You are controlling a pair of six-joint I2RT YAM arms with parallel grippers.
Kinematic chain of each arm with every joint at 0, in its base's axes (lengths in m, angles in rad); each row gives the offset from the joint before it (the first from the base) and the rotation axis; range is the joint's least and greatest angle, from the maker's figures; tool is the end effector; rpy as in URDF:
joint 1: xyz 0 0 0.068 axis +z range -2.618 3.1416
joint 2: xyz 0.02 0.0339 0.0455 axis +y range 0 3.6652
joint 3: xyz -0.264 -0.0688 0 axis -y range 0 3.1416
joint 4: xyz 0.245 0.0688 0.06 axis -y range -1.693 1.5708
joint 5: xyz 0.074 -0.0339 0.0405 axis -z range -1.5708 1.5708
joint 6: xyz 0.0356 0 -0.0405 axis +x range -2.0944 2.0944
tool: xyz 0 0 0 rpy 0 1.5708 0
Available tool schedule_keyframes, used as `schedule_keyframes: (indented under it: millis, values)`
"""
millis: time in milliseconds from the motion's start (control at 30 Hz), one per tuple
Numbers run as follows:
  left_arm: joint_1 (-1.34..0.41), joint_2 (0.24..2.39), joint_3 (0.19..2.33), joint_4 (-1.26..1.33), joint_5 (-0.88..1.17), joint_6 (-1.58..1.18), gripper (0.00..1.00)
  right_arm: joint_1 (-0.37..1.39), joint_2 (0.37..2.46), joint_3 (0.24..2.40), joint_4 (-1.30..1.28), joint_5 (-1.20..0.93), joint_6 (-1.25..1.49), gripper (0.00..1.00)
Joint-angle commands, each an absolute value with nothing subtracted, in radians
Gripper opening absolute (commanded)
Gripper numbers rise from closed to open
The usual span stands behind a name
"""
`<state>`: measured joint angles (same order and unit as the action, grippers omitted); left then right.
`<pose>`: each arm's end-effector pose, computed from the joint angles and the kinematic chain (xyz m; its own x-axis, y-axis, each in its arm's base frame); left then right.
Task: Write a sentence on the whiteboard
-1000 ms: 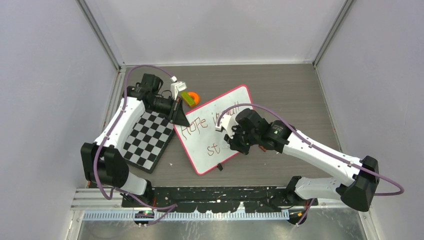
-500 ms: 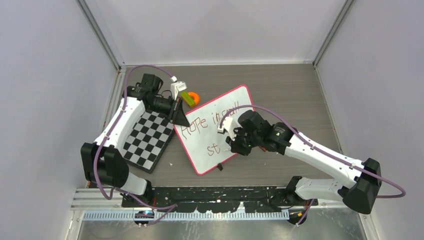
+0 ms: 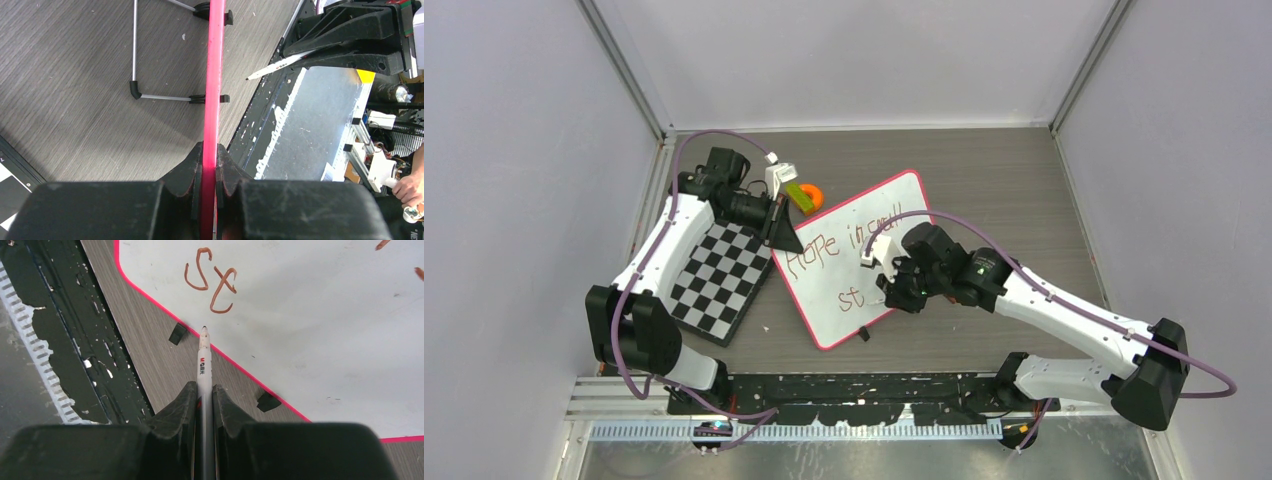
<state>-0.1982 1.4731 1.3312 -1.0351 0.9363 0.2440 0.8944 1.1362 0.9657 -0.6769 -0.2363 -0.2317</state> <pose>0.2706 -0.0836 0.3132 -0.7772 0.3022 -0.5520 0.6260 0.4610 -0.6290 0.1390 0.1864 0.2891 -0.2603 -0.6809 -0.6845 -0.9401 0.3405 0.0188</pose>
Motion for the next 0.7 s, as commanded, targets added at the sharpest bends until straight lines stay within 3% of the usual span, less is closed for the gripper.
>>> schedule_keyframes:
  millis: [0, 667]
  values:
    - [-0.196, 1.452, 1.336, -1.015, 0.910, 0.243, 0.00, 0.889, 1.119, 0.957, -0.584, -0.193, -0.216, 0.00]
    - [-0.198, 1.455, 1.342, -1.019, 0.910, 0.247, 0.00, 0.889, 1.199, 0.965, -0.546, -0.140, -0.208, 0.00]
